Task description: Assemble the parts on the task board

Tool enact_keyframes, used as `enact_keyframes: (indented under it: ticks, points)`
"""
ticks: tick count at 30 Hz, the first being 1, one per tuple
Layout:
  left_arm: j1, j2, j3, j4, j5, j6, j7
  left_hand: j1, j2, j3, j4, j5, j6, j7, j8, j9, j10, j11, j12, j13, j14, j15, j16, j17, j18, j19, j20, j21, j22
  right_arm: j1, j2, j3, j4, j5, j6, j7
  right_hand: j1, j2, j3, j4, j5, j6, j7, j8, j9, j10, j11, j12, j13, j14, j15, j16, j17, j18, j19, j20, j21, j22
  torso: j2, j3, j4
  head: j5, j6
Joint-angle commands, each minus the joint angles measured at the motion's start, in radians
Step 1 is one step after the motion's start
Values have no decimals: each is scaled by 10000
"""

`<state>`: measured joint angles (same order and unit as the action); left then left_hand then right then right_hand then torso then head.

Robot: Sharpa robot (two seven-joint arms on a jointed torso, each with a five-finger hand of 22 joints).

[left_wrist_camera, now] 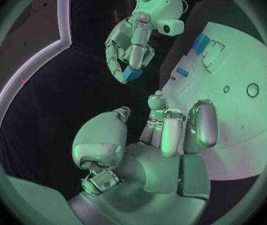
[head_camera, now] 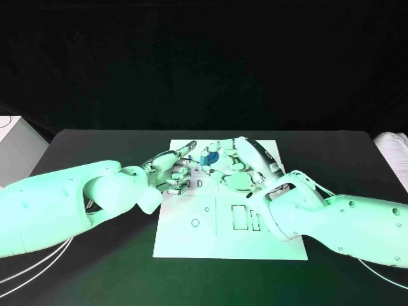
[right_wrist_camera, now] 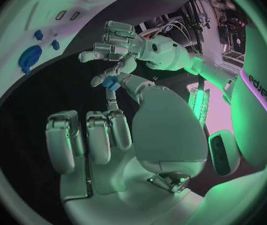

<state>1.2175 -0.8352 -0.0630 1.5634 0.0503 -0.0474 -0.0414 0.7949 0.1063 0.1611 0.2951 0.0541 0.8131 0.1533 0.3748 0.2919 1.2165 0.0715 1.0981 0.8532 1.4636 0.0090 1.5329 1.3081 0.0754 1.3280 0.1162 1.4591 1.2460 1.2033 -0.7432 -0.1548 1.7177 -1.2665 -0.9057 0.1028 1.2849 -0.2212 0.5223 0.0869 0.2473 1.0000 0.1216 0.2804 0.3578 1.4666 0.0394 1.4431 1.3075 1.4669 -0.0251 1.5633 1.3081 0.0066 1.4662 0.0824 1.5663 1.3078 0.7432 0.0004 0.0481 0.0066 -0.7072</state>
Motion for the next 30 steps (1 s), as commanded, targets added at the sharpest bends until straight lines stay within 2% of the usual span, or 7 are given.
enact_keyframes:
  ticks: [1, 5, 7, 9, 13, 21, 30]
  points:
    - [-2, 28, 6, 48, 530, 515, 380, -144, 144, -153, 21, -27, -14, -20, -84, -2, 117, -4, 118, 123, 802, 6, 72, 1966, -67, 64, -3, 57, 25, -6, 36, 6, -39, 39, -125, 195, 92, 14, -7, -50, -1, -31, -19, 11, 9, 211, -13, 64, 1683, 1016, -50, 37, 2527, -66, 1046, -67, 44, 2630, 1, 9, 1, -22, -8]
    - [-1, 25, 6, 79, 598, 832, 375, -344, 415, -371, 18, -24, 139, -54, -106, 11, 263, -33, 275, 335, 876, -17, 156, 2142, -95, 161, -21, 110, 167, -6, 78, 6, -109, 43, -128, 203, 92, 14, -7, -50, -1, -31, -19, 11, 9, 211, -13, 64, 1683, 1016, -50, 37, 2527, -66, 1046, -67, 44, 2630, -3, 1, 5, -43, -18]
    - [-1, 20, 7, 85, 610, 945, 351, -365, 486, -415, 14, -24, 204, -64, -100, 19, 297, -39, 307, 381, 891, -24, 172, 2178, -102, 187, -27, 123, 203, -6, 90, 6, -130, 44, -140, 212, 92, 14, -7, -50, -1, -31, -19, 11, 9, 211, -13, 64, 1683, 1016, -50, 37, 2527, -66, 1046, -67, 44, 2630, 2, 11, 4, -52, -26]
    - [-1, 15, 7, 93, 620, 1062, 329, -416, 656, -556, 15, -23, 508, -85, -28, 68, 385, -60, 374, 477, 939, -45, 226, 2294, -119, 251, -45, 158, 291, -6, 103, 6, -154, 44, -153, 221, 92, 14, -7, -50, -1, -31, -19, 11, 9, 211, -13, 64, 1683, 1016, -50, 37, 2527, -66, 1046, -67, 44, 2630, 7, 18, 2, -69, -38]
    - [-1, 15, 9, 97, 616, 1249, 327, -462, 865, -668, 14, -23, 701, -105, -12, 93, 402, -79, 355, 467, 959, -59, 248, 2343, -125, 273, -59, 171, 323, -6, 122, 6, -186, 45, -164, 232, 107, 14, 3, -67, 9, -30, -16, 11, 9, 211, -12, 64, 1684, 1020, -50, 43, 2544, -66, 1046, -66, 44, 2630, 2, 18, 1, -77, -35]
    - [-1, 6, 14, 101, 654, 1474, 556, -505, 1192, -892, 14, -20, 1008, -183, 9, 148, 553, -148, 424, 609, 1023, -117, 321, 2503, -164, 417, -98, 237, 517, -6, 156, 6, -266, 45, -121, 223, 107, 14, 3, -67, 9, -30, -16, 11, 9, 211, -12, 64, 1684, 1020, -50, 43, 2544, -66, 1046, -66, 44, 2630, 0, 17, -2, -97, -45]
    - [-1, 13, 16, 115, 836, 1721, 802, -517, 1343, -980, 14, -19, 1089, -210, -4, 166, 656, -176, 491, 733, 1052, -145, 356, 2578, -187, 503, -120, 275, 630, -22, 240, 3, -361, 45, -70, 222, 126, 11, 13, -88, 15, -33, -14, 9, 9, 208, -11, 59, 1680, 1019, -49, 42, 2540, -66, 1046, -66, 44, 2630, -6, 17, 6, -81, -68]
